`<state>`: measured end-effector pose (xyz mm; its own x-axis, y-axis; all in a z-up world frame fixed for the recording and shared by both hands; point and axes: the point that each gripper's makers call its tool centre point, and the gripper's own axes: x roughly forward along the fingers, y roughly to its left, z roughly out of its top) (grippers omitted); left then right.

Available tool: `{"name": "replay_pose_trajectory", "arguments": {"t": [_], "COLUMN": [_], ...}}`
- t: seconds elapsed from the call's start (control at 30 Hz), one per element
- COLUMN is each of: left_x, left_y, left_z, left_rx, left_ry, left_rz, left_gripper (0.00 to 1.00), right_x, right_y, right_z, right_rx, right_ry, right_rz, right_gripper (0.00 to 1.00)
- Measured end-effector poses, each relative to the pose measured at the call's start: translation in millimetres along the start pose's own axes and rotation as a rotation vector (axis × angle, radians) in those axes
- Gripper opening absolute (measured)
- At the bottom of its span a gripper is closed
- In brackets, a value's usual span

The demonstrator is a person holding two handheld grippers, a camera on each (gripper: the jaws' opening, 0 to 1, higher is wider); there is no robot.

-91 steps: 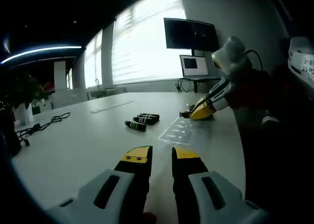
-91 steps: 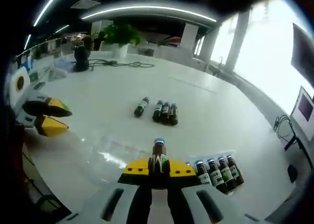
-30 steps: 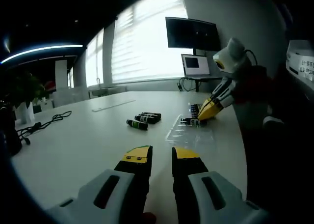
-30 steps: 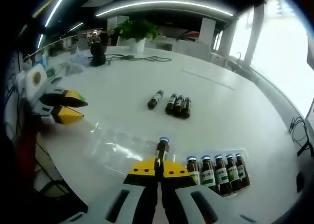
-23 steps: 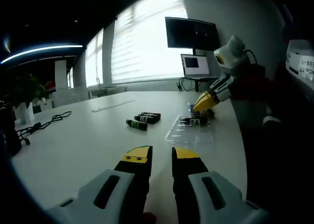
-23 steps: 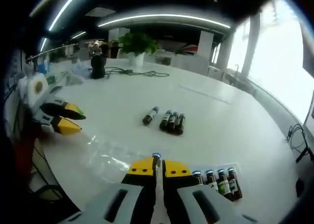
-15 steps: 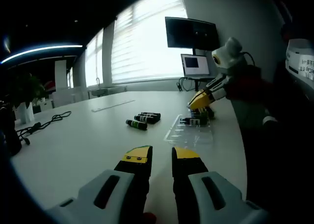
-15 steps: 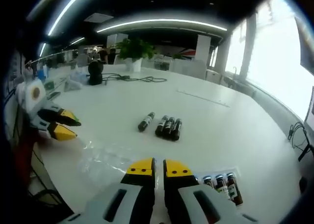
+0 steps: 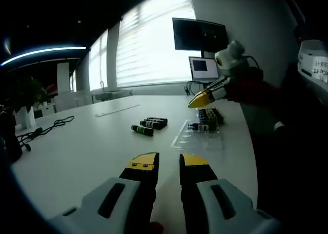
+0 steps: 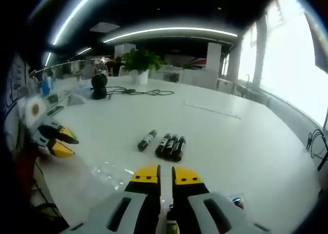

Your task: Grip medicine bottles put into box

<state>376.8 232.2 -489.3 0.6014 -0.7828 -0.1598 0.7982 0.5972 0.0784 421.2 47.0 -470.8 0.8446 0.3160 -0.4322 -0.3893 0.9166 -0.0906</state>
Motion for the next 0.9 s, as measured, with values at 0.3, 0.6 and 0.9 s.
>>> {"name": "replay_pose_trajectory", "arguments": {"t": [0.3,0.6,0.9], "left_x": [0,0,0], "left_y": [1.2,1.6,1.2], "left_z": [-0.1,0.1,0.1], "left_rx": [0.000,-0.002,0.000], "left_ry": [0.000,-0.003,-0.002], "left_rz": [0.003,0.004,0.004], "left_gripper": [0.10,0.10,0.10], "right_x": [20,44,68], "right_y": [-7,-15,-20], "right_z": [6.7,11.6,15.2], "right_rx": [0.015,-0.004,-0.021], "right_ry": [0.001,0.012,0.033], "right_rz": [0.039,0.033,0.030], "right_gripper": [0.07,0.07,0.08]}}
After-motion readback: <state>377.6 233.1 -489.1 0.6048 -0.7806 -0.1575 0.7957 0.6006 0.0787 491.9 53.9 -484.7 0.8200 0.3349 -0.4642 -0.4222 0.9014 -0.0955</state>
